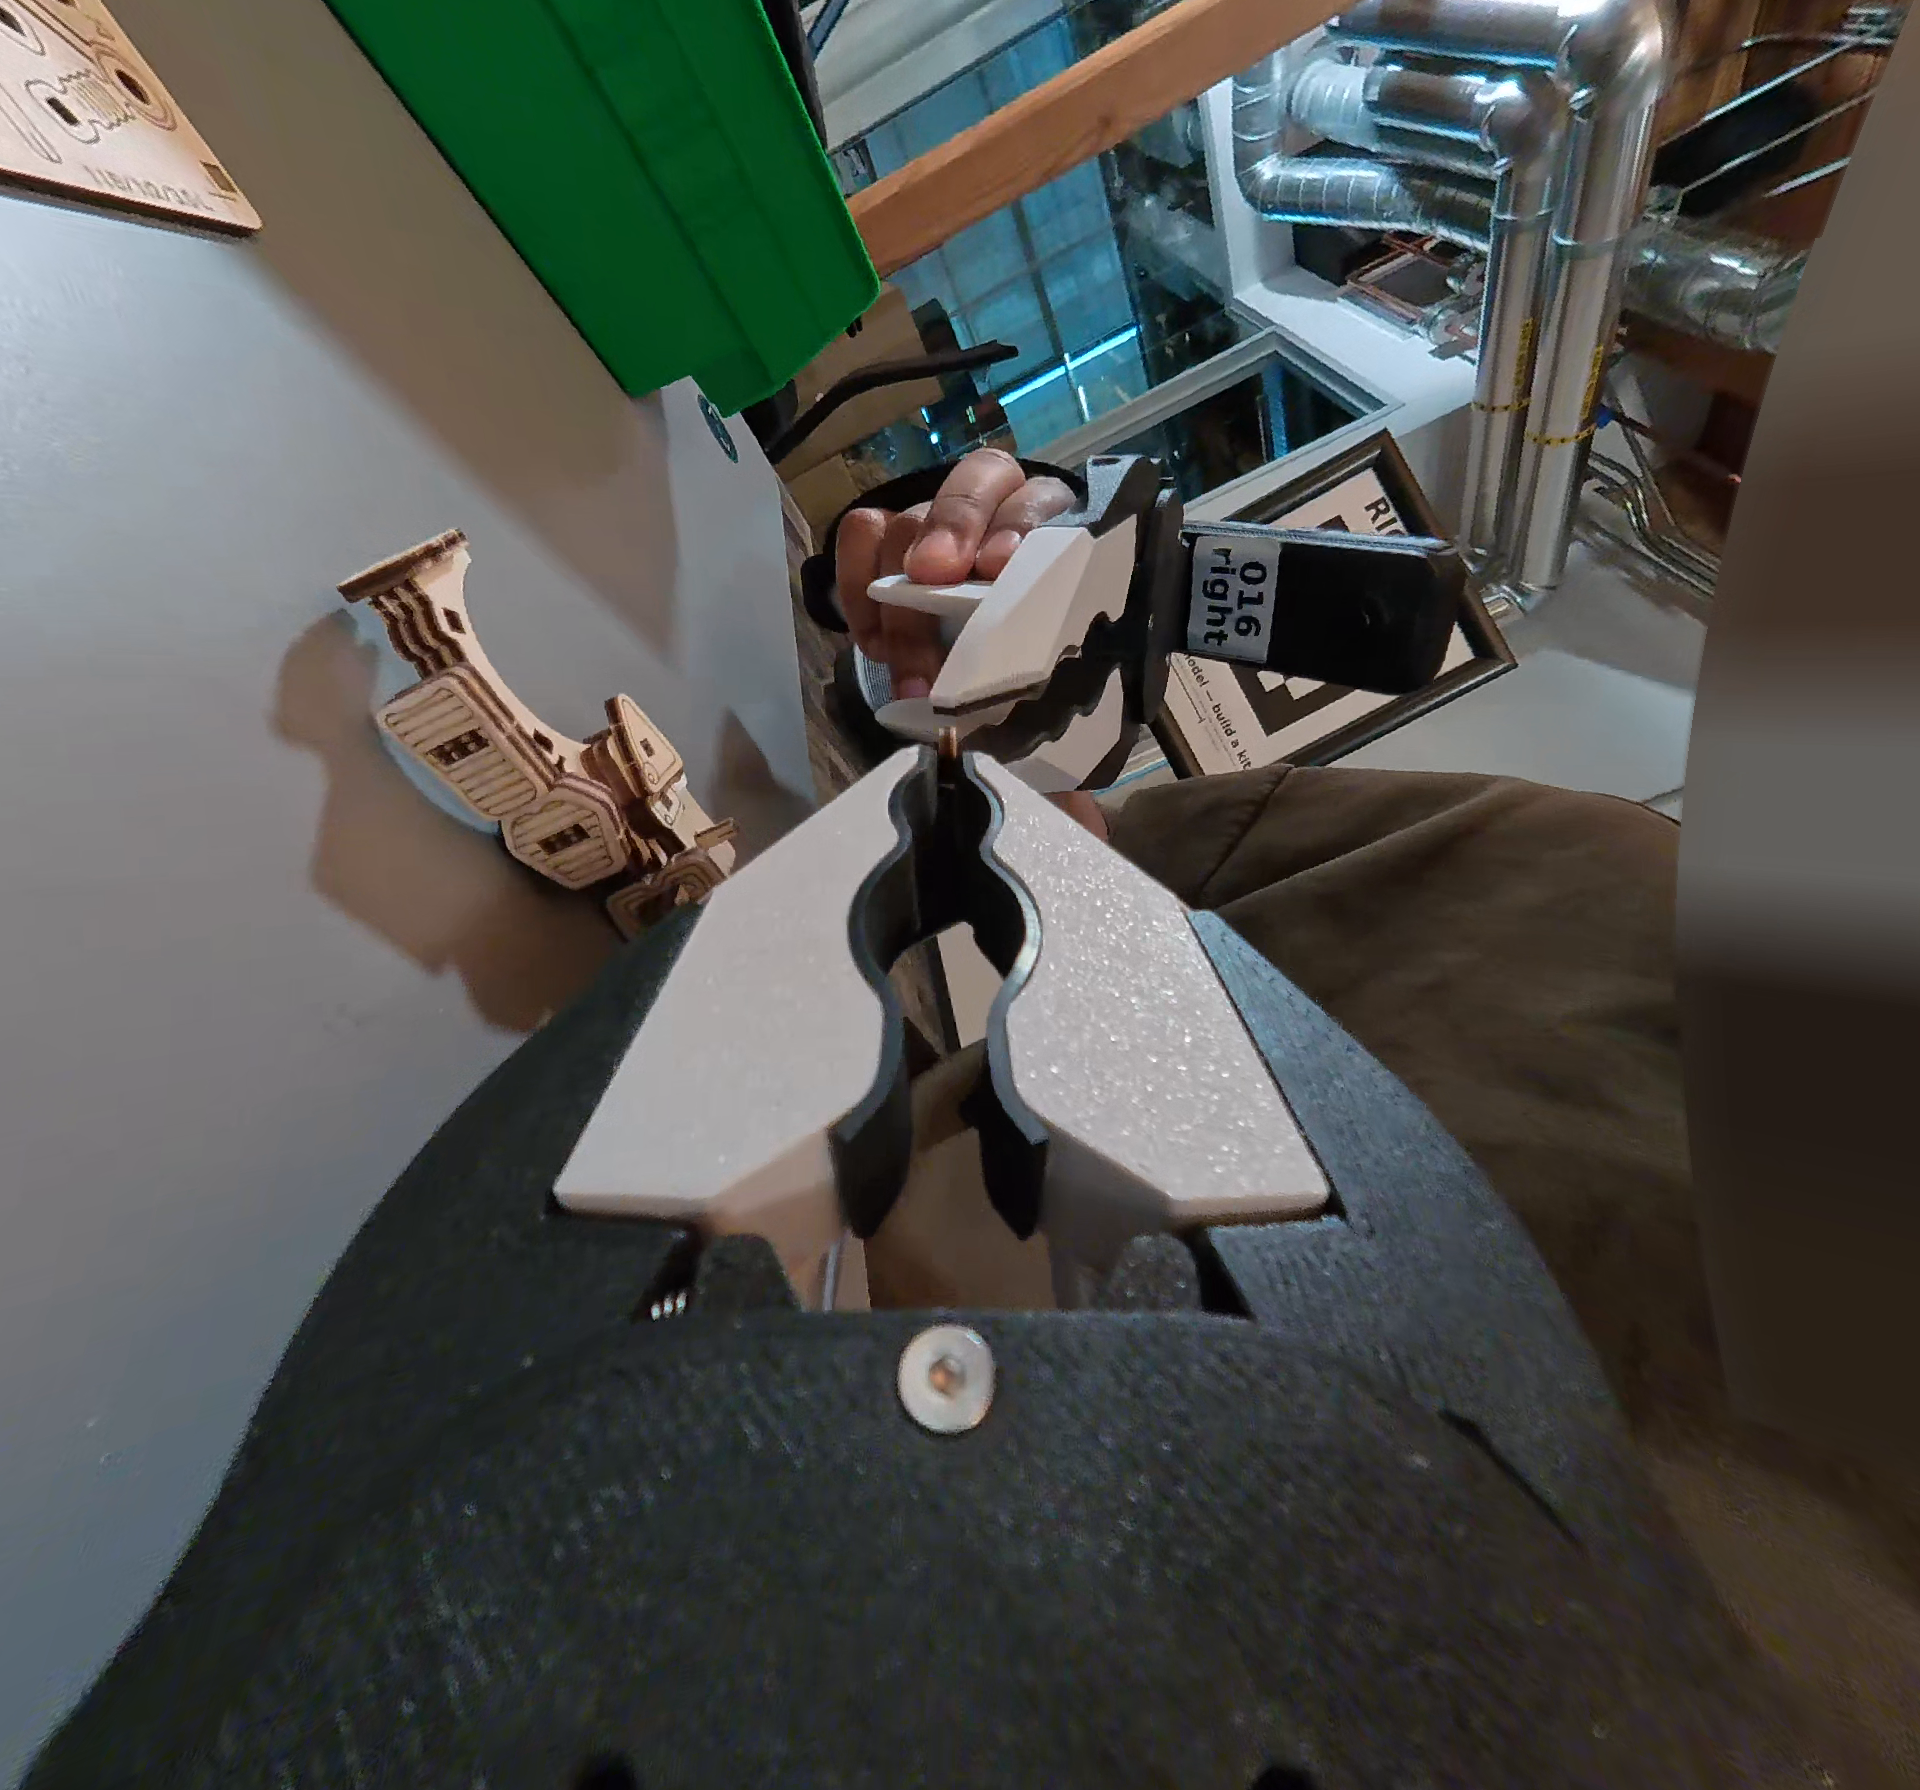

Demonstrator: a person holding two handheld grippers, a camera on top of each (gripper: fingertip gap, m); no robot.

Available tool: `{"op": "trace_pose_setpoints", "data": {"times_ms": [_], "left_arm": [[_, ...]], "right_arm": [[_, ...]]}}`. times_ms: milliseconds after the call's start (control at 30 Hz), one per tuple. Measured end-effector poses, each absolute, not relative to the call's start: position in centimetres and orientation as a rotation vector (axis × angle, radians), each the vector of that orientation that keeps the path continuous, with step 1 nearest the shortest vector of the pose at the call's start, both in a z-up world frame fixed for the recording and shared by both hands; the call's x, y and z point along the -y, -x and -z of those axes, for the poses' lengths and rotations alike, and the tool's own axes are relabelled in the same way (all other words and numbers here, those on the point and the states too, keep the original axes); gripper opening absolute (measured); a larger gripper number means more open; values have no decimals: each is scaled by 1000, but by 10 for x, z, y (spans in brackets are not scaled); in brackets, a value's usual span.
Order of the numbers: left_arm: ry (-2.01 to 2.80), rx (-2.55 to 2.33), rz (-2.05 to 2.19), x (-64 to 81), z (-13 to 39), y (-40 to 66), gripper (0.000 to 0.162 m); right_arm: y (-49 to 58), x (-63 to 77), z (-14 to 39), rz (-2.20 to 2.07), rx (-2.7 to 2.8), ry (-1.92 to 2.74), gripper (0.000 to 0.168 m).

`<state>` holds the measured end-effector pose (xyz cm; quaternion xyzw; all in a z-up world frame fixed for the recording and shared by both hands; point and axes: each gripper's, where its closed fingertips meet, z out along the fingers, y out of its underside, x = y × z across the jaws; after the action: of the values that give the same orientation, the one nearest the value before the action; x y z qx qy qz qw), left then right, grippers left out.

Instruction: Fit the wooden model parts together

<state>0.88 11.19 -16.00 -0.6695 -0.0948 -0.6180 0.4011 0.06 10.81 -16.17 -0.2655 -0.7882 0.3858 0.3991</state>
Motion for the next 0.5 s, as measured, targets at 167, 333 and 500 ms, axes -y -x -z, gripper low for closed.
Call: {"op": "trace_pose_setpoints", "data": {"times_ms": [167,333,500], "left_arm": [[1710,235,1590,-111,162,-11,0],[1715,225,1614,-109,162,-14,1],[1722,276,1491,-117,166,-1,12]], "right_arm": [[-2,-105,164,-992,2014,671,6],[-4,-104,164,-1057,2032,713,4],[2,-126,171,-1016,2009,866,5]]}}
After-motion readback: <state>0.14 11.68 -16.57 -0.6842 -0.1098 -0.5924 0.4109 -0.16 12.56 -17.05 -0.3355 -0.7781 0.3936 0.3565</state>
